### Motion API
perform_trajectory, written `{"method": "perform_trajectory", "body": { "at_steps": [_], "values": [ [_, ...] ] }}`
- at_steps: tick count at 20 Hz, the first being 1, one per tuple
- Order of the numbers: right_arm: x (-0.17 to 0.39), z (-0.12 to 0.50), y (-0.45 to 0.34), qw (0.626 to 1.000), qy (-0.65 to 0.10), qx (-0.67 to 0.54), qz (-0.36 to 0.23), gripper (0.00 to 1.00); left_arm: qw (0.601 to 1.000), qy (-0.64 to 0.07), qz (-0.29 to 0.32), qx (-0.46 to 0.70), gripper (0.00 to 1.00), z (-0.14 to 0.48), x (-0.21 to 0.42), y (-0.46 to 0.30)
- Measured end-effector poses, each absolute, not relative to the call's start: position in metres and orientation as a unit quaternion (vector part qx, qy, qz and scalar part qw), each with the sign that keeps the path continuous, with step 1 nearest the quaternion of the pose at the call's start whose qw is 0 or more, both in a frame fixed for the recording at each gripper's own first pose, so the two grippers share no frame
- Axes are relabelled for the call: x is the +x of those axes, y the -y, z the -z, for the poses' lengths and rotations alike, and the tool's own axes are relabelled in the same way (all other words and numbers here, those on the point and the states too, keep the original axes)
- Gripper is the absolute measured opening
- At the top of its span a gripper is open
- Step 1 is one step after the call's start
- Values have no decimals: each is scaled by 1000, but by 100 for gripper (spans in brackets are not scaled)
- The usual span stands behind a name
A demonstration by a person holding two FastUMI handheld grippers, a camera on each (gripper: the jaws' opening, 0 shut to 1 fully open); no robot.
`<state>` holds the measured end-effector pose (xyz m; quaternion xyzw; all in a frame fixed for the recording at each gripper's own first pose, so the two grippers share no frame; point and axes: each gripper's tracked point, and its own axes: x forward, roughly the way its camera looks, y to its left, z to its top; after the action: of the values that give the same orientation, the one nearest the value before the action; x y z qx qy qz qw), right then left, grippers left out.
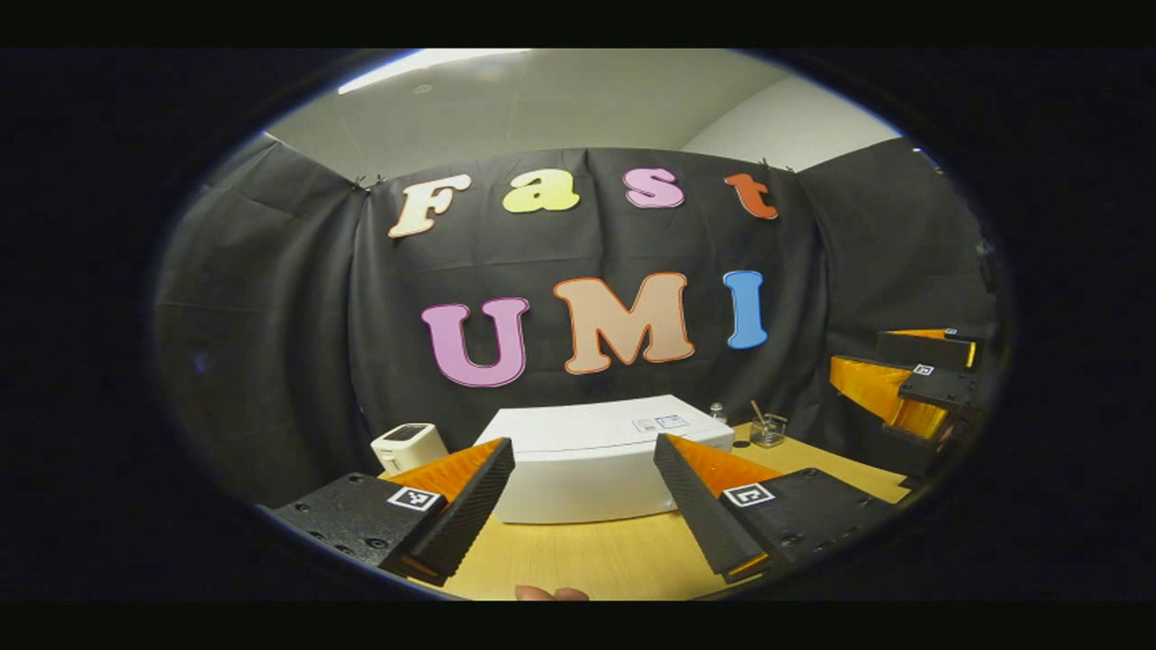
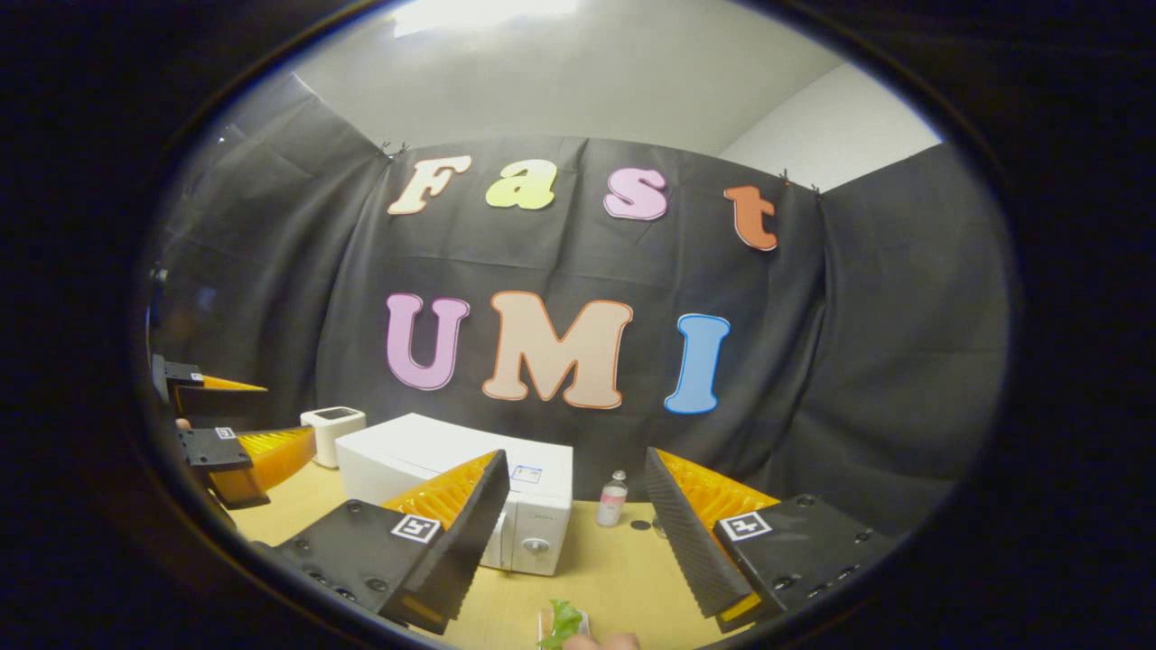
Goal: Open the microwave oven with the left hand, put the food in, and close the microwave oven.
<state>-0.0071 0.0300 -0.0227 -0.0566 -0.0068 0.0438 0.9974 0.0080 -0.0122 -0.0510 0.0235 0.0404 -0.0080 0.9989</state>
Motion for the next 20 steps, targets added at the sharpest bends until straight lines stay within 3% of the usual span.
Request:
{"method": "perform_trajectory", "body": {
  "at_steps": [12, 20],
  "values": [
    [-40, 35, -1, 997, -14, -54, -46, 96, 995, -93, 28, 20, 99, 168, 52, 50],
    [-65, 47, 27, 998, -47, -40, -13, 94, 990, -129, 62, 9, 98, 241, 106, 108]
  ]
}}
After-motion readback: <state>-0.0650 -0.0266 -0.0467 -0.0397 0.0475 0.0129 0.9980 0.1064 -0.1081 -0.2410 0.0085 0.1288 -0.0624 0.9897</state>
